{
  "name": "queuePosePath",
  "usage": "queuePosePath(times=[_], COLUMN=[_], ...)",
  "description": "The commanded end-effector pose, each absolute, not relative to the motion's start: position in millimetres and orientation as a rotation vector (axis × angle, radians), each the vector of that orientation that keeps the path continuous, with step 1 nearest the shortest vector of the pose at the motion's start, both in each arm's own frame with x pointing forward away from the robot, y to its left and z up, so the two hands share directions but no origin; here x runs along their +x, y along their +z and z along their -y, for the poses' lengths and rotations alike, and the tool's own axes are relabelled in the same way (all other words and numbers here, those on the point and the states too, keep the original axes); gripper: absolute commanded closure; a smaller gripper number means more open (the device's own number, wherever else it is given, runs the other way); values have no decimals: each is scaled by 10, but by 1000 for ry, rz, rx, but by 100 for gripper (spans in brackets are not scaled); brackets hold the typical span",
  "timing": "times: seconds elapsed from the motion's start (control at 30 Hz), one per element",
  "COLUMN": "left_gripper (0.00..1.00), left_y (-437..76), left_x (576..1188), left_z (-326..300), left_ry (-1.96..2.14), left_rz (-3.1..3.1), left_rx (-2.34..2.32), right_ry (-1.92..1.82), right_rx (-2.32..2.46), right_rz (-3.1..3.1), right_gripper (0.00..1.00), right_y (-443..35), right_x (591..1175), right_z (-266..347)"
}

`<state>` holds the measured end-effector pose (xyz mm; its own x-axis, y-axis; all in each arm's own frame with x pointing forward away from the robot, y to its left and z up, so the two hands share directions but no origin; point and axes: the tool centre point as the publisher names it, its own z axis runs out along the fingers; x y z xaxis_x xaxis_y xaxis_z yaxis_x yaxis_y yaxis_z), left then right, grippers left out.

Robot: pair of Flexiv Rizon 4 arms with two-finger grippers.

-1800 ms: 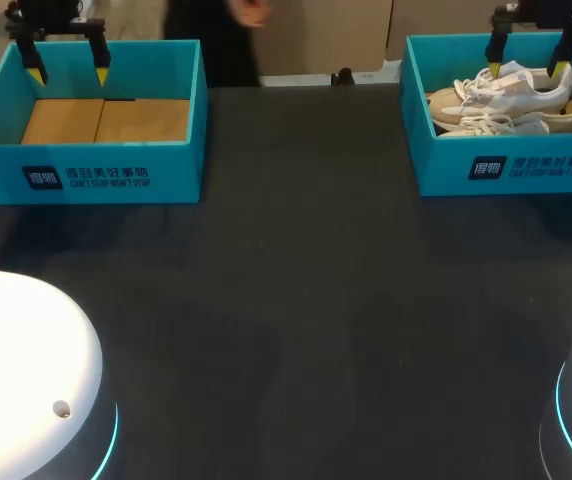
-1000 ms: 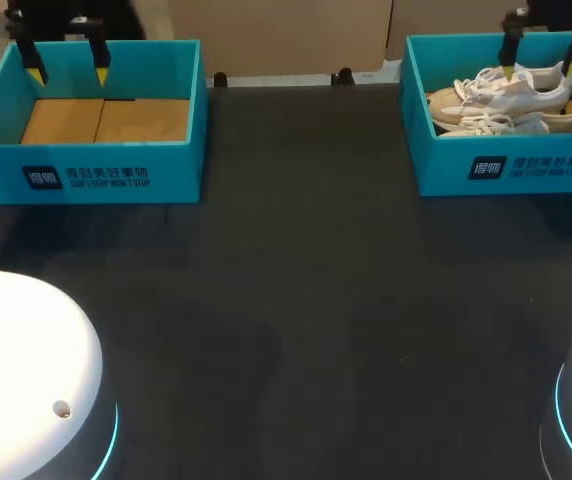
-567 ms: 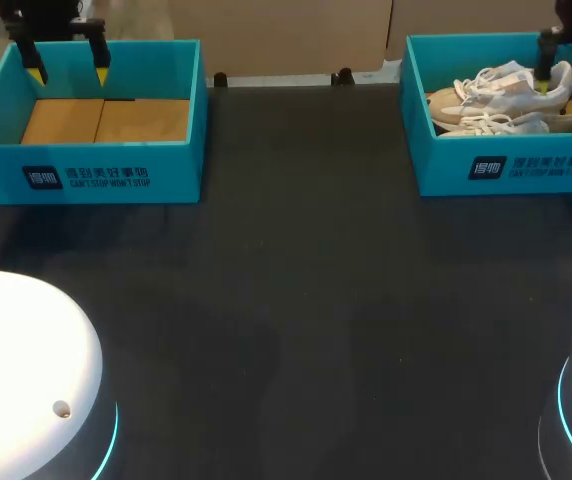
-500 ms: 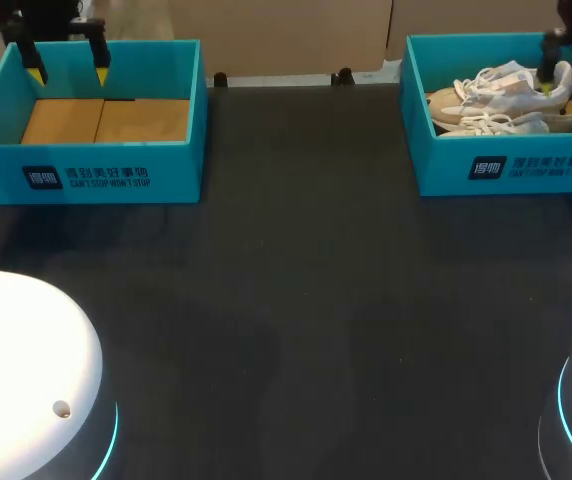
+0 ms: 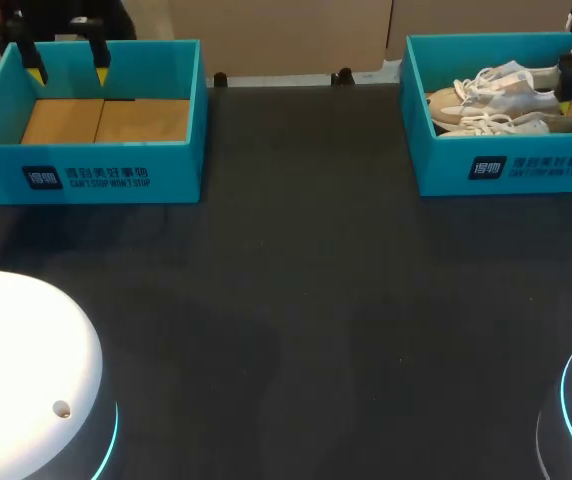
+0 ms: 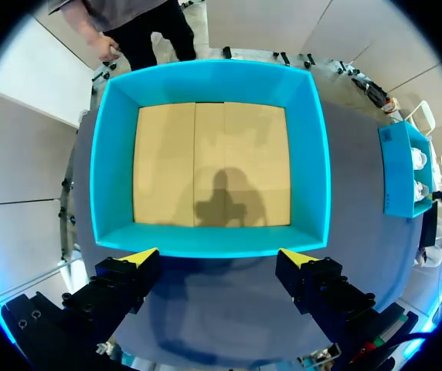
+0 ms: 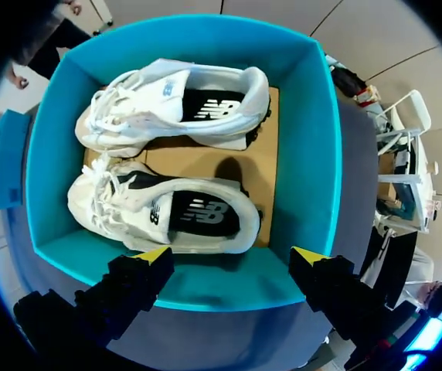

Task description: Take the shoe out of the shoebox, open the shoe tongue, remove and reinsert the insole, then place the shoe into the shoebox

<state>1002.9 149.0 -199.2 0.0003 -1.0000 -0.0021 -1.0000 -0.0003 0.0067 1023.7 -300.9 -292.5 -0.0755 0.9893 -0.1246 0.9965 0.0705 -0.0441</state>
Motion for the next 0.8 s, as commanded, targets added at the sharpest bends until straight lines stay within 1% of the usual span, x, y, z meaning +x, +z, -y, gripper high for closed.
queuePosePath(times=[0.03,0.37,0.8], left_gripper=[0,0,0], left_y=[-1997,-1997,-1997], left_x=[10019,10019,10019], left_z=[-1495,-1495,-1495], left_ry=[-5,-5,-5], left_rz=[2219,2219,2219], left_rx=[2220,2220,2220], right_ry=[-202,-192,-204], right_rx=[2086,2061,2129], right_rz=[-2268,-2287,-2278], right_gripper=[0,0,0], right_y=[-3053,-3210,-3550], right_x=[10310,10381,10445], right_z=[3053,3123,3165])
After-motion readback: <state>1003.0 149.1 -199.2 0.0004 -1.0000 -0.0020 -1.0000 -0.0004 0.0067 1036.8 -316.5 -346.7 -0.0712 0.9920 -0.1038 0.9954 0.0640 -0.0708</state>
